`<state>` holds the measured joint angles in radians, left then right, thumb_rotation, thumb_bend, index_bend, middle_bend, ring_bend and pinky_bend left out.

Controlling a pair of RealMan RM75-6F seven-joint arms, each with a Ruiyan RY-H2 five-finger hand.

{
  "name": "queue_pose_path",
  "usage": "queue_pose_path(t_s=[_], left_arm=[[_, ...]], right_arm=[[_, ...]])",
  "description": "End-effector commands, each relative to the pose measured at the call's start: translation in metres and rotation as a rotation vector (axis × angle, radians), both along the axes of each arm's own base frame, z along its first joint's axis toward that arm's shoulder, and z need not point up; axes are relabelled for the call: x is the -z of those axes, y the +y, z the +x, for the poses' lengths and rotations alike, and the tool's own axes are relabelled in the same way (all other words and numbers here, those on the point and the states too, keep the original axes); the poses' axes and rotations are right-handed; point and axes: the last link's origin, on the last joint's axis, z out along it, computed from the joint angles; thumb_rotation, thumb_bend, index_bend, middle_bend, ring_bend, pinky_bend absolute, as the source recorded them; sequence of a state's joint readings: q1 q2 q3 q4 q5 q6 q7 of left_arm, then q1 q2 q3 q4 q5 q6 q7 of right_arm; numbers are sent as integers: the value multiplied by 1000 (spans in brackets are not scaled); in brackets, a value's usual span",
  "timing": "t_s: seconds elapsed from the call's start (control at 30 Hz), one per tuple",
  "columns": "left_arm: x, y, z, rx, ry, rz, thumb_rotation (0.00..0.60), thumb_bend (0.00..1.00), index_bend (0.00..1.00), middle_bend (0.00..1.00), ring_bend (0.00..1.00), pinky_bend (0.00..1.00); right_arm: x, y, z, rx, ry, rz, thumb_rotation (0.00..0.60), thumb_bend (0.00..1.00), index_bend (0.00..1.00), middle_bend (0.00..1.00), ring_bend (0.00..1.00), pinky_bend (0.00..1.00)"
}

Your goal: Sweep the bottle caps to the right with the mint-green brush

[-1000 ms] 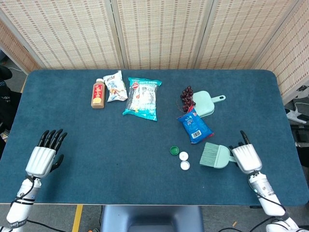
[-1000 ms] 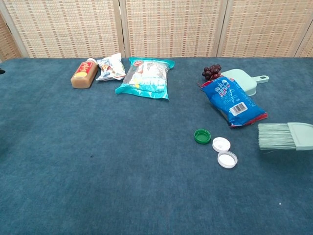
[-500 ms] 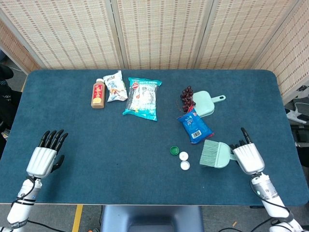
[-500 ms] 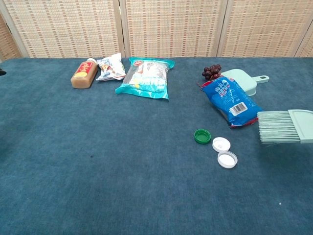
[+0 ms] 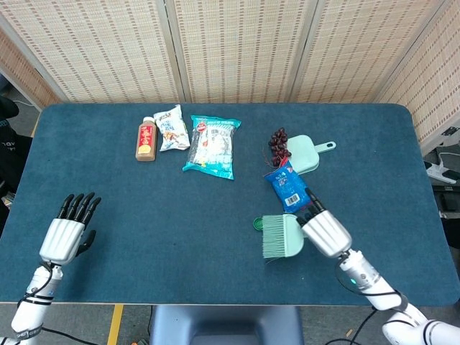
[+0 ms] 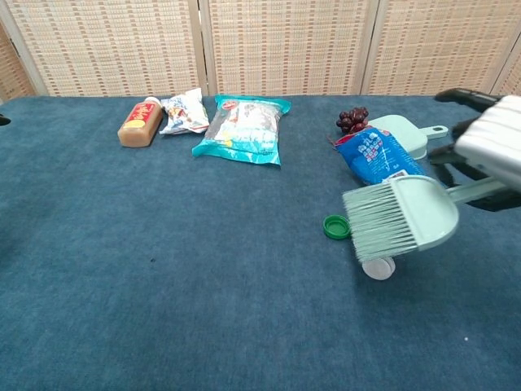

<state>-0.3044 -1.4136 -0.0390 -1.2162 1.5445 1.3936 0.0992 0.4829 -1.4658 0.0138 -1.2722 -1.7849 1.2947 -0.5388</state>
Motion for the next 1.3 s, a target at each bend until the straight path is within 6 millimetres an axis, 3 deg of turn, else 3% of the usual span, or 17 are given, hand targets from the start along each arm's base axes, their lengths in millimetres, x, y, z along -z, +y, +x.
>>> queue_pose_path(t_s=[0.03, 0.3, 0.53, 0.87, 1.1, 1.3], left_arm=[[0, -1, 0, 0, -1, -1, 600, 444, 0, 0, 0, 10], [-1, -1, -1, -1, -6, -4, 600, 443, 0, 0, 0, 11], [-3, 2, -2, -7, -11, -2, 600, 445, 0, 0, 0, 11], [-2, 3, -3, -9, -5, -5, 600, 451, 0, 0, 0, 11], [-1, 6, -4, -12, 2, -8, 600, 450, 0, 0, 0, 11], [3, 4, 0, -3, 5, -13, 600, 450, 0, 0, 0, 11]], right_arm=[[23, -12, 51, -126, 105, 46, 600, 387, 1000, 867, 524, 88], [52, -30, 83, -154, 193, 30, 600, 388, 1000, 867, 528, 91], [66, -36, 87, -167, 242, -15, 600, 389, 1000, 867, 540, 109], [74, -40, 66, -141, 318, -52, 600, 388, 1000, 867, 540, 109], [62, -43, 47, -118, 385, -62, 600, 388, 1000, 867, 540, 110], [46, -34, 29, -136, 455, -56, 600, 388, 1000, 867, 540, 110]])
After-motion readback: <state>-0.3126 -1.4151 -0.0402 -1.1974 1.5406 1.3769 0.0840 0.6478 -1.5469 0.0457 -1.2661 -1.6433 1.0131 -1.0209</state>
